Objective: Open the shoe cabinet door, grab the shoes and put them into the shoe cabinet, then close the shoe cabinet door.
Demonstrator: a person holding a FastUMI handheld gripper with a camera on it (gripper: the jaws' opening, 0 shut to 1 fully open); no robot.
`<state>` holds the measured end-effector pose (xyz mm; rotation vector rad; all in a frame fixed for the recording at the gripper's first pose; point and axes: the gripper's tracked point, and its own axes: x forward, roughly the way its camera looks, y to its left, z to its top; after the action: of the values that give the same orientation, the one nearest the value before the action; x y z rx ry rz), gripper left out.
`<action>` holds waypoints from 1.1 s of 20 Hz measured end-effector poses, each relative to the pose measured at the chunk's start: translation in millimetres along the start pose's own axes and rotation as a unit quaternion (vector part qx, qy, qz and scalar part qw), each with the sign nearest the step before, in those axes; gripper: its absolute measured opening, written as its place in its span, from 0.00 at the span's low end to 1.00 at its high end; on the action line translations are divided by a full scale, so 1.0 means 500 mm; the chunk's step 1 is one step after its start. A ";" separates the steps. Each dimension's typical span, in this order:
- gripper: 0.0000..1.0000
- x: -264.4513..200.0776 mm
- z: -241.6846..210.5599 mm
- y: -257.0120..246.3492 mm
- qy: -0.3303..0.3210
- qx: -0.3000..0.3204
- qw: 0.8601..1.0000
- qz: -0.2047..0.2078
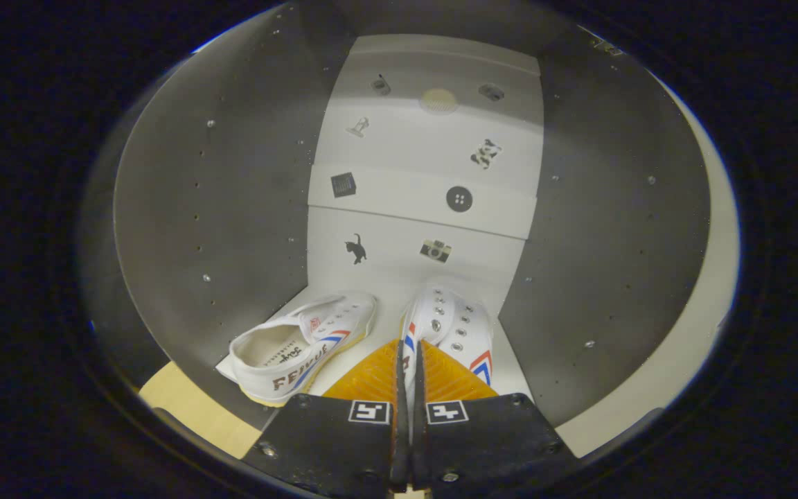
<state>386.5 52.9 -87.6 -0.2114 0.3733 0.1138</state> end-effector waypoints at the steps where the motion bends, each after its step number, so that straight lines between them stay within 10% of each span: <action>1: 0.06 0.015 -0.007 0.005 0.005 0.001 1.000 0.004; 9: 0.10 0.092 -0.016 -0.018 -0.011 -0.019 0.999 -0.028; 15: 0.66 0.022 0.040 -0.036 -0.095 -0.084 0.989 -0.071; 22: 1.00 -0.177 0.068 -0.010 -0.115 -0.006 0.993 -0.039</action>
<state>317.4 49.4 -22.6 -0.2215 0.1354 0.0625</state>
